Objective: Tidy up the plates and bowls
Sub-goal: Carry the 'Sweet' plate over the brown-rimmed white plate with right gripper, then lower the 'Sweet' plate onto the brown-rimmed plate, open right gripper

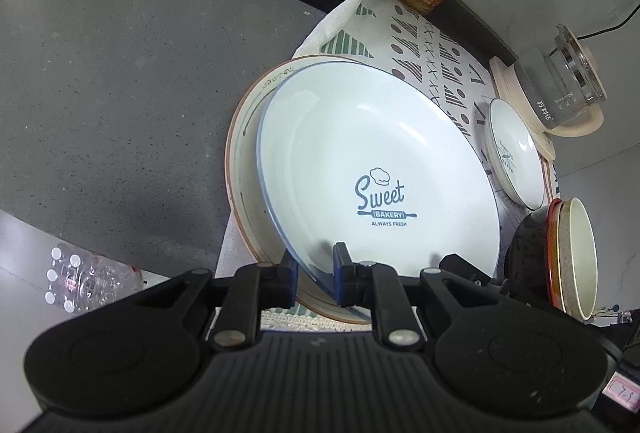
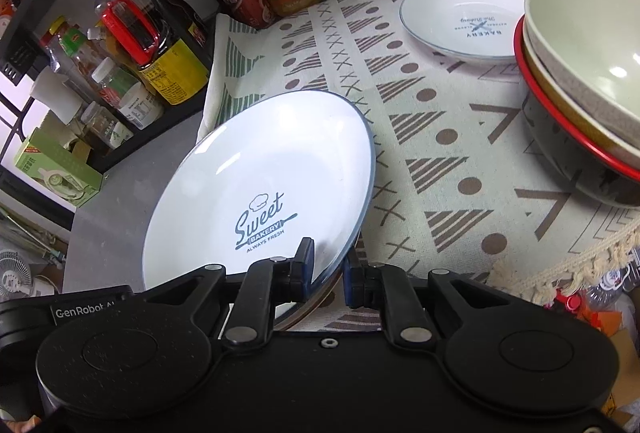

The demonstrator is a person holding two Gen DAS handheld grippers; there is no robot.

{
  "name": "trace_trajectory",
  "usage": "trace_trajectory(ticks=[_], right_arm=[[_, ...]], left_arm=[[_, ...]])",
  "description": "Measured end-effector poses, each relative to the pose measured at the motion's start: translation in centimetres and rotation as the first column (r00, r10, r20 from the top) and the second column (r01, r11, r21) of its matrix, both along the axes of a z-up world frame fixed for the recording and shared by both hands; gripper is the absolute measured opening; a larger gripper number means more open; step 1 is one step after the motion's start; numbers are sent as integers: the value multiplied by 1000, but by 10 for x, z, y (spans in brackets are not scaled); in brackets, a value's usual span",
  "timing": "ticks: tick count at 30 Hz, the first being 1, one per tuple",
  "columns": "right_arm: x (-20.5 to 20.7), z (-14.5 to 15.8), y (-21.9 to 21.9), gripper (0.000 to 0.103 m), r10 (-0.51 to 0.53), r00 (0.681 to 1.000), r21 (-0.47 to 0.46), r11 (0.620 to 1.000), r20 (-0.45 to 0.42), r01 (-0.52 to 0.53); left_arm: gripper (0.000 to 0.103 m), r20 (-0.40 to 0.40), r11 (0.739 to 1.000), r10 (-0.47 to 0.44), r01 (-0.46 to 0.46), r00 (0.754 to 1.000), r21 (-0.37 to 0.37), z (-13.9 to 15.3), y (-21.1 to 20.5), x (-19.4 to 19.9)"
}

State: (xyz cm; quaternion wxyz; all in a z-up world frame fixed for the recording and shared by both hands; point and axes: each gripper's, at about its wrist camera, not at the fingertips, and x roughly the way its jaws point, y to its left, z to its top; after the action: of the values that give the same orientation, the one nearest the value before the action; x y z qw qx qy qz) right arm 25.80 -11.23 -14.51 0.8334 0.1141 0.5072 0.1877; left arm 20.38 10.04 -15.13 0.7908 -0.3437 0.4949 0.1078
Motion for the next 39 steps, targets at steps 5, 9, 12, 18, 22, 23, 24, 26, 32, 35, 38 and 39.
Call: trace_trajectory(ticks=[5, 9, 12, 18, 22, 23, 24, 26, 32, 35, 38, 39], right_arm=[[5, 2, 2, 13, -10, 1000, -10, 1000, -6, 10], [8, 3, 3, 13, -17, 1000, -20, 1000, -8, 17], [9, 3, 5, 12, -24, 1000, -31, 999, -6, 24], [12, 3, 7, 11, -35, 999, -57, 998, 3, 35], [17, -1, 6, 12, -46, 999, -76, 996, -13, 45], [17, -3, 6, 12, -50, 998, -76, 996, -26, 48], [17, -6, 5, 13, -53, 998, -76, 996, -34, 51], [16, -9, 6, 13, -50, 998, -74, 996, -36, 47], [18, -15, 14, 16, -44, 996, -81, 996, -77, 37], [18, -13, 16, 17, -35, 997, -96, 995, -74, 28], [20, -2, 13, 20, -34, 999, -109, 994, -32, 30], [21, 2, 12, 20, -35, 999, -101, 994, -27, 32]], left_arm=[[16, -30, 1000, -9, 10, 999, 28, 7, 2, 4], [16, -25, 999, 12, -11, 1000, 36, 13, 12, 0], [18, 4, 998, 28, -28, 1000, 59, 19, 19, -3], [22, -19, 996, 55, -53, 998, 76, 9, 30, 1], [22, -23, 995, 51, -49, 998, 86, 4, 31, 4], [22, -31, 995, 54, -51, 998, 84, 1, 32, 4], [22, -31, 995, 61, -58, 998, 75, -1, 34, 4], [22, -24, 995, 69, -67, 997, 69, -3, 38, 3], [22, -45, 993, 79, -75, 996, 93, 0, 43, 9], [22, -32, 990, 82, -78, 996, 118, 7, 45, 10], [22, -19, 990, 80, -77, 997, 119, 15, 47, 13], [22, -14, 990, 76, -74, 997, 120, 18, 46, 14]])
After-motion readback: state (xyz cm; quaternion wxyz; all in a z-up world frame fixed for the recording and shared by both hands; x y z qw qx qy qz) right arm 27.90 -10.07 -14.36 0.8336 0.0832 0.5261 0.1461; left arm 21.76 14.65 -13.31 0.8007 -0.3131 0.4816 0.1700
